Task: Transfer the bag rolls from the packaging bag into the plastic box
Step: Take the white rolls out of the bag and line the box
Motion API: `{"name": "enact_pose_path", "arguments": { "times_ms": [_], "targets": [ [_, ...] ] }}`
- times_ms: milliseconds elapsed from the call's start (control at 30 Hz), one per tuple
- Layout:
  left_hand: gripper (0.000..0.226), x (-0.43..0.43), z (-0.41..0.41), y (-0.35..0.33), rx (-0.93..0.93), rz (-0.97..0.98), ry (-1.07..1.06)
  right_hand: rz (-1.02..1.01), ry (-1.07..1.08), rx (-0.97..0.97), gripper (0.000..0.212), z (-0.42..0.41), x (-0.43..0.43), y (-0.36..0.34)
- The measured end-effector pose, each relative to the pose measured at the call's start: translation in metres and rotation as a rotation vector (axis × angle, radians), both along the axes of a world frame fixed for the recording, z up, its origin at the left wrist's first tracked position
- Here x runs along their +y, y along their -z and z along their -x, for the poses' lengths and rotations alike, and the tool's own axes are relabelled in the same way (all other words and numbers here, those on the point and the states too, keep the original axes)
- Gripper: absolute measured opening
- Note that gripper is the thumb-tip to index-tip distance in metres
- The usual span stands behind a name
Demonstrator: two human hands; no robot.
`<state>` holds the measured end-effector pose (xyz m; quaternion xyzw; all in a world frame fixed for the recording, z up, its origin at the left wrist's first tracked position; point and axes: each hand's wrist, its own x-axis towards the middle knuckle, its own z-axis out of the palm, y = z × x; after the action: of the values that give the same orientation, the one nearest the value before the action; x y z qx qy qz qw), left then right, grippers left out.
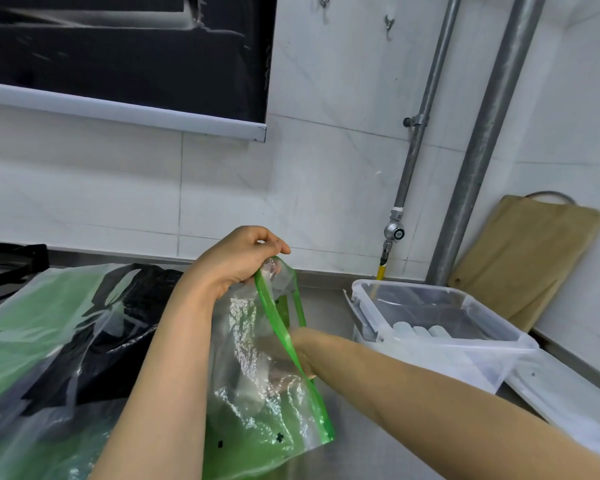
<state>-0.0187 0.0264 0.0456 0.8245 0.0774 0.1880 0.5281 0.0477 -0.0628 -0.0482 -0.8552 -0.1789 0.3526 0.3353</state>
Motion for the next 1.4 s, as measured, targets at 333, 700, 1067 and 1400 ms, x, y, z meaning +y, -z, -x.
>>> {"name": "enact_pose_path", "arguments": {
  "times_ms": [333, 700, 1067, 1400],
  "targets": [
    [0.021, -0.003, -0.007, 0.004, 0.012, -0.066, -0.006, -0.157, 0.18, 0.079, 0.02, -0.003, -0.023, -0.037],
    [0.02, -0.005, -0.012, 0.007, 0.079, -0.144, -0.017, -0.284, 0.267, -0.106, 0.023, -0.012, -0.071, -0.102],
    [0.02, -0.014, -0.014, 0.007, 0.072, -0.118, -0.031, 0.034, 0.365, -0.304, 0.041, -0.061, -0.134, -0.128],
    [0.021, -0.011, -0.014, 0.009, 0.101, -0.152, -0.035, 0.186, 0.355, -0.35, 0.046, -0.086, -0.154, -0.105]
  ]
}}
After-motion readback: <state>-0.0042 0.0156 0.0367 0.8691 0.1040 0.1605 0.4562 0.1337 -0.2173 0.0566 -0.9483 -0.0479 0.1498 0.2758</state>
